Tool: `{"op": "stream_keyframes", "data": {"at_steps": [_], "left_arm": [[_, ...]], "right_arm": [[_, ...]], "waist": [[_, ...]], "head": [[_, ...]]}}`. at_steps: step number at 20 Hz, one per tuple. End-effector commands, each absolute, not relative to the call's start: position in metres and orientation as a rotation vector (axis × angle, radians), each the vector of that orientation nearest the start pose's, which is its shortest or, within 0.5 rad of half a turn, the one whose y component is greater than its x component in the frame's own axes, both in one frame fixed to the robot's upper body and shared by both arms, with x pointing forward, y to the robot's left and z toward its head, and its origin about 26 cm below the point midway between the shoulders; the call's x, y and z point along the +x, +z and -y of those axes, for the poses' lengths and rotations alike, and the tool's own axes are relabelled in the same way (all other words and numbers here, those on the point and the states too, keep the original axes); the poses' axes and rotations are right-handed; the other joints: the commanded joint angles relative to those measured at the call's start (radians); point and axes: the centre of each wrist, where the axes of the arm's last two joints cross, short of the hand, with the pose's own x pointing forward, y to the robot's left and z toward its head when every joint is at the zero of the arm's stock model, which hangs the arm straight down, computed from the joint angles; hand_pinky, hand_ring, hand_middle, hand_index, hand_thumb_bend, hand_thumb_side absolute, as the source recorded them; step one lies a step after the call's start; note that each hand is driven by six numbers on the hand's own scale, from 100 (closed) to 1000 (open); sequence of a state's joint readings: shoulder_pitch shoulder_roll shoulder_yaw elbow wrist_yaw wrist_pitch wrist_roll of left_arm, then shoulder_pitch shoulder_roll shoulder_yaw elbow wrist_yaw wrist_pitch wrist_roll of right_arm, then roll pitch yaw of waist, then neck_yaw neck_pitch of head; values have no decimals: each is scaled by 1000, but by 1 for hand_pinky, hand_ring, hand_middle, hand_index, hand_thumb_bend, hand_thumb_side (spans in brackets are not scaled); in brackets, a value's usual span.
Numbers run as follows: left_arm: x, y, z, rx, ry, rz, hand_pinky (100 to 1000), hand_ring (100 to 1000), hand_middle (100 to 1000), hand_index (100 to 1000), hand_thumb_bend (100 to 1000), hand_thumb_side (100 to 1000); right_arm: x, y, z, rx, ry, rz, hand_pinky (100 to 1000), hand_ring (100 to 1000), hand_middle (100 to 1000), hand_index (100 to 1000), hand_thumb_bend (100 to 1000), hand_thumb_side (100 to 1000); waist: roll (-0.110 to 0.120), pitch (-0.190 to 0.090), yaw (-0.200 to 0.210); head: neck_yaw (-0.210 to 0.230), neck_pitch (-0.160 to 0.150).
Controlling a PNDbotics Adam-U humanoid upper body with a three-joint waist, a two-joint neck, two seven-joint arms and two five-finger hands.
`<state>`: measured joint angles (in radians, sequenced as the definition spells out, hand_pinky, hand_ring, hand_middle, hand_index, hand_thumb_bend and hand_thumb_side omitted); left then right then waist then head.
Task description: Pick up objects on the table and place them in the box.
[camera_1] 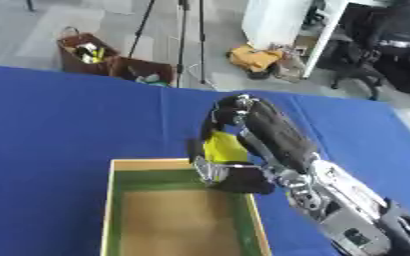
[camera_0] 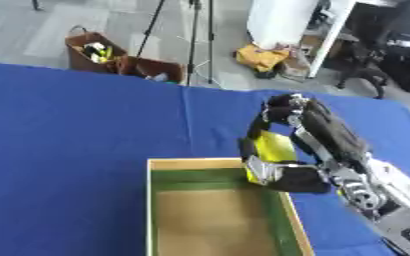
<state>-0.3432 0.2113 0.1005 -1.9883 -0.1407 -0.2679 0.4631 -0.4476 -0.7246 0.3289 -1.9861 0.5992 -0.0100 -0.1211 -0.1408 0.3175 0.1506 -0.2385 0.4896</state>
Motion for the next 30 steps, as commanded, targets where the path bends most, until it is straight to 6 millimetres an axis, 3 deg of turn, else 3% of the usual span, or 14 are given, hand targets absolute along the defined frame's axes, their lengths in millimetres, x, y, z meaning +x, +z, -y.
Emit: {"op": "stream_keyframes", "data": {"at_steps": [1, 12, 16, 17, 19, 22, 24, 30], "left_arm": [[304, 214, -268, -640, -361, -3495, 526, 586, 579, 823, 115, 1000], [303, 214, -269, -654, -361, -3490, 526, 585, 579, 823, 115, 1000], [303, 214, -269, -651, -361, -3489, 526, 583, 579, 824, 116, 1000], [303, 214, -269, -652, -361, -3489, 526, 582, 579, 823, 116, 1000], [303, 214, -269, -651, -362, -3489, 526, 581, 579, 823, 117, 1000], [303, 214, -269, -653, -365, -3487, 526, 580, 579, 823, 120, 1000], [303, 214, -269, -655, -367, -3486, 526, 580, 578, 823, 119, 1000], [303, 213, -270, -661, -369, -3486, 525, 578, 578, 823, 117, 1000]], "right_arm": [[299, 227, 233, 1229, -1613, -2890, 508, 552, 269, 516, 100, 692], [294, 203, 219, 1221, -1769, -2830, 526, 571, 312, 543, 100, 679], [292, 197, 216, 1219, -1842, -2800, 569, 611, 372, 611, 100, 660], [291, 196, 216, 1216, -1863, -2788, 590, 634, 415, 649, 174, 662], [291, 194, 216, 1206, -1913, -2749, 651, 701, 518, 722, 431, 738], [291, 195, 217, 1184, -1967, -2692, 717, 774, 635, 792, 636, 840], [292, 196, 219, 1166, -1980, -2676, 725, 786, 670, 815, 661, 867], [294, 204, 227, 1154, -1878, -2740, 725, 791, 660, 821, 643, 937]], "waist": [[8, -21, 1], [11, -18, -10], [13, -19, -11], [14, -19, -11], [15, -20, -12], [16, -20, -14], [17, -20, -17], [23, -19, -22]], "head": [[-6, 2], [-4, 6], [-2, 6], [-2, 6], [-2, 8], [-3, 8], [-3, 9], [2, 4]]}}
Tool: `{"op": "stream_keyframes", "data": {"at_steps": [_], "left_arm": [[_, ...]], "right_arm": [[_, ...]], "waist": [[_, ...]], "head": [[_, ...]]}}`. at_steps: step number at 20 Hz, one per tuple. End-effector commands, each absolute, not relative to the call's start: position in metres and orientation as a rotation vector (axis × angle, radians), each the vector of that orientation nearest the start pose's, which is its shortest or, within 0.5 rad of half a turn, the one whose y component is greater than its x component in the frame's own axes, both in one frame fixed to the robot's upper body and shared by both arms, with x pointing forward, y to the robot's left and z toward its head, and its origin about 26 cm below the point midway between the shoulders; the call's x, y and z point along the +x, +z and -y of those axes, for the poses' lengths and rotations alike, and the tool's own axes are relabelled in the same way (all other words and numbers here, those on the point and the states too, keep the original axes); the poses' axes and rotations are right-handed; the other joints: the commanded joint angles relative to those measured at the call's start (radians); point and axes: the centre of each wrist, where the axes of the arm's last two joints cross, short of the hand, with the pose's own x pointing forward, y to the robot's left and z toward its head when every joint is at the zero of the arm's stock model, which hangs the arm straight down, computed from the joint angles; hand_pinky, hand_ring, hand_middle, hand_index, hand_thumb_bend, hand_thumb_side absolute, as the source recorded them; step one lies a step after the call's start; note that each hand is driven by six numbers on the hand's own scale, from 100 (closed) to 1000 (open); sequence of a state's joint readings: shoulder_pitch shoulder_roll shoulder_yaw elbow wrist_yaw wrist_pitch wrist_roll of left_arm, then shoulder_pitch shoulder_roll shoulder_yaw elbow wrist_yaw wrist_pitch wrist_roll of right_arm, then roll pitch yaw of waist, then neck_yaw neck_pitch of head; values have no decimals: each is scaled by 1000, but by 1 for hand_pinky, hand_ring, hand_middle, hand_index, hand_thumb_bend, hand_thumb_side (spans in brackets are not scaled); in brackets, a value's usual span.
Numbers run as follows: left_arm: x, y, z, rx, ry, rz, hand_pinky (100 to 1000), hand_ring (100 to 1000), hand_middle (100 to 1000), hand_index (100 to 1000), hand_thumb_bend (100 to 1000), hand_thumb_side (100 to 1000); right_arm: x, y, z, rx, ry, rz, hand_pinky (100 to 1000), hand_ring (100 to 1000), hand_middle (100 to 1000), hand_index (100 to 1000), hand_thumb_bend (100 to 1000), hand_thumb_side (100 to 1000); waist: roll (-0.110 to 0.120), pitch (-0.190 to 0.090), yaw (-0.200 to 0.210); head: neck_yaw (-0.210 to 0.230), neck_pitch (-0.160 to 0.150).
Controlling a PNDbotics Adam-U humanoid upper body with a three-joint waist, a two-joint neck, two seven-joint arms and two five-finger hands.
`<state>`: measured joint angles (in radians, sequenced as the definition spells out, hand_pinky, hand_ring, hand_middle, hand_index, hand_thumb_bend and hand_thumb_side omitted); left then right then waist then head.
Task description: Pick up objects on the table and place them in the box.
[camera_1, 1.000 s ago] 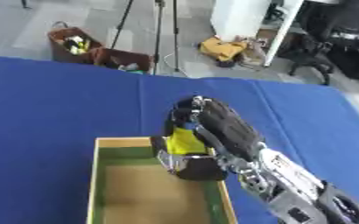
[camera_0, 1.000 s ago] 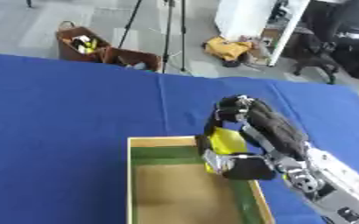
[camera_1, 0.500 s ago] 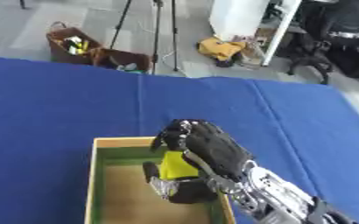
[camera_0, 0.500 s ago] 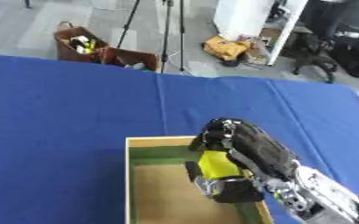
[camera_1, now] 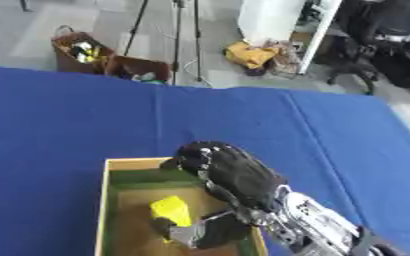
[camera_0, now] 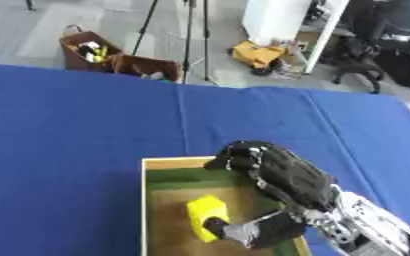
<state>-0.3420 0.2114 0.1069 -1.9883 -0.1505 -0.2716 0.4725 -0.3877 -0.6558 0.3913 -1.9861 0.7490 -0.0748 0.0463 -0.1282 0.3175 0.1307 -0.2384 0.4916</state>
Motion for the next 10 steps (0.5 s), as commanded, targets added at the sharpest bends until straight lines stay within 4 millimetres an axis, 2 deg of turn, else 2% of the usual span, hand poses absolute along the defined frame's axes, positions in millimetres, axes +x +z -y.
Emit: {"op": "stream_keyframes", "data": {"at_steps": [1, 3, 4, 5, 6, 8, 10], "left_arm": [[303, 213, -270, -663, -369, -3487, 525, 578, 578, 823, 117, 1000], [303, 212, -270, -665, -367, -3488, 525, 578, 577, 823, 116, 1000], [303, 212, -270, -666, -366, -3489, 524, 577, 577, 823, 121, 1000], [303, 211, -270, -667, -364, -3491, 524, 576, 577, 823, 115, 1000], [303, 211, -270, -669, -362, -3493, 524, 576, 577, 823, 115, 1000], [303, 210, -270, -680, -353, -3492, 524, 576, 577, 822, 113, 1000], [303, 210, -270, -686, -343, -3492, 524, 575, 576, 822, 113, 1000]], "right_arm": [[295, 206, 229, 1154, -1849, -2756, 722, 788, 650, 815, 628, 958], [296, 212, 234, 1151, -1782, -2785, 721, 786, 644, 812, 610, 984], [297, 217, 237, 1153, -1743, -2794, 719, 785, 638, 811, 544, 1000], [298, 221, 241, 1157, -1704, -2803, 718, 785, 634, 813, 576, 1000], [298, 226, 246, 1162, -1664, -2810, 718, 786, 633, 814, 565, 1000], [299, 235, 255, 1172, -1584, -2828, 718, 787, 629, 815, 437, 1000], [299, 241, 262, 1171, -1511, -2853, 719, 790, 624, 811, 347, 1000]], "waist": [[11, -20, -2], [13, -20, -5], [13, -20, -8], [14, -21, -10], [15, -21, -12], [16, -22, -17], [17, -22, -21]], "head": [[3, 2], [6, 1], [8, 0], [9, 0], [10, -1], [12, -4], [15, -7]]}}
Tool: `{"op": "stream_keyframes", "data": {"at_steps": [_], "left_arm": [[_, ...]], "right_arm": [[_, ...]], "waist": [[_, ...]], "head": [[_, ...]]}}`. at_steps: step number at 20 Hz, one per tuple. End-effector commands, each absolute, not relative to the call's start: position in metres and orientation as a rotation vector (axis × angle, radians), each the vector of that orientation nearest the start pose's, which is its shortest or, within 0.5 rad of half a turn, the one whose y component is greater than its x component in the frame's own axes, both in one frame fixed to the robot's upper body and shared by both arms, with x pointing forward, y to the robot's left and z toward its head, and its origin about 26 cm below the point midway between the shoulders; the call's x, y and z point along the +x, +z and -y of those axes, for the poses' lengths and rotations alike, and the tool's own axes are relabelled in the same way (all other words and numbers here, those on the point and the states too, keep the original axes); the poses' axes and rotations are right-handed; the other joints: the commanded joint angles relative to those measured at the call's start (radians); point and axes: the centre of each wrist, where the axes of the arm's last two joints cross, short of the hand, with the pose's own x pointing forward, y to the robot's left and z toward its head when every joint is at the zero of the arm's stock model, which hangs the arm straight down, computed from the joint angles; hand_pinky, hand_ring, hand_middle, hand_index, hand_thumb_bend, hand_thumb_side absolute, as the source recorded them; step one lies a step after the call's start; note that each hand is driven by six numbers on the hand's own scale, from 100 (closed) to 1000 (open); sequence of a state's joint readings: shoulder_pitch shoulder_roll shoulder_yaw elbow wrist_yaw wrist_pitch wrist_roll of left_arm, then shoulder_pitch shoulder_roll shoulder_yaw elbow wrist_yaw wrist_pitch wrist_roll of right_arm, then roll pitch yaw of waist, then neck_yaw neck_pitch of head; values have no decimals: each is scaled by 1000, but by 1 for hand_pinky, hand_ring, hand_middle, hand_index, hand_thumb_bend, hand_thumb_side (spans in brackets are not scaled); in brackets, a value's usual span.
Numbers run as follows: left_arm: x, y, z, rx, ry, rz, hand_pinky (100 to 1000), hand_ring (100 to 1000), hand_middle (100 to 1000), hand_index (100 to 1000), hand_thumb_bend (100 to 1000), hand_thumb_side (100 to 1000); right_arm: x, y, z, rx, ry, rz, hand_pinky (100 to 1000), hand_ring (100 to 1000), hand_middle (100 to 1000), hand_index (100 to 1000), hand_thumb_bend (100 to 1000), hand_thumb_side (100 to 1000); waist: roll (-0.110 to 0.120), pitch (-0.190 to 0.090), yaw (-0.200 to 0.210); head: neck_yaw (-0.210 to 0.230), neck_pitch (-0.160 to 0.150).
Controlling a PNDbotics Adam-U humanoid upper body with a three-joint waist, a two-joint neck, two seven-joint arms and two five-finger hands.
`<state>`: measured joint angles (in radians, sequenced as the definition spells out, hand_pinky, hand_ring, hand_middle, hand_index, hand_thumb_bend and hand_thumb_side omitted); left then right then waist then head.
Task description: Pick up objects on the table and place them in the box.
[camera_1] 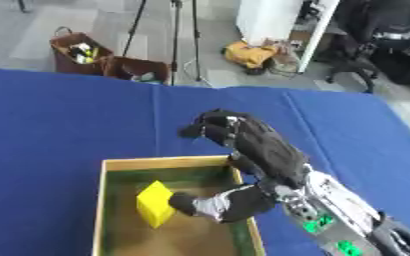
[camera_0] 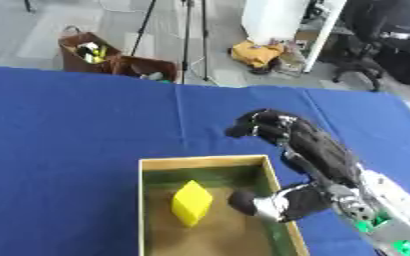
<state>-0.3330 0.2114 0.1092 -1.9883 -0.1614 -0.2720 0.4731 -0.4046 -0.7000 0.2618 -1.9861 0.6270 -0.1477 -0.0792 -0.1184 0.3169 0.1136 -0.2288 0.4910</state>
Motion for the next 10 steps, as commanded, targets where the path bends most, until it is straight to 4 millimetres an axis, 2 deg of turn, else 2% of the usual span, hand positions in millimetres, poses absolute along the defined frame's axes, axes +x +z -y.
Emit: {"op": "stream_keyframes", "data": {"at_steps": [1, 3, 6, 7, 10], "left_arm": [[303, 210, -269, -685, -340, -3493, 524, 576, 577, 822, 114, 1000], [303, 210, -269, -684, -333, -3493, 524, 576, 576, 822, 114, 1000], [302, 210, -269, -686, -329, -3493, 524, 575, 576, 822, 114, 1000], [302, 210, -270, -689, -322, -3491, 525, 576, 577, 822, 115, 1000], [302, 210, -272, -700, -298, -3484, 525, 576, 577, 822, 115, 1000]], "right_arm": [[299, 243, 266, 1171, -1473, -2867, 720, 792, 623, 811, 321, 1000], [299, 248, 274, 1174, -1399, -2893, 725, 800, 623, 810, 239, 1000], [297, 251, 285, 1168, -1303, -2934, 726, 801, 623, 811, 222, 1000], [296, 252, 289, 1174, -1273, -2951, 730, 810, 628, 811, 102, 1000], [293, 258, 307, 1226, -1170, -2976, 732, 813, 633, 806, 100, 1000]], "waist": [[8, -22, -8], [11, -23, -16], [13, -23, -23], [16, -24, -30], [27, -27, -49]], "head": [[9, -8], [14, -10], [19, -12], [26, -15], [41, -22]]}}
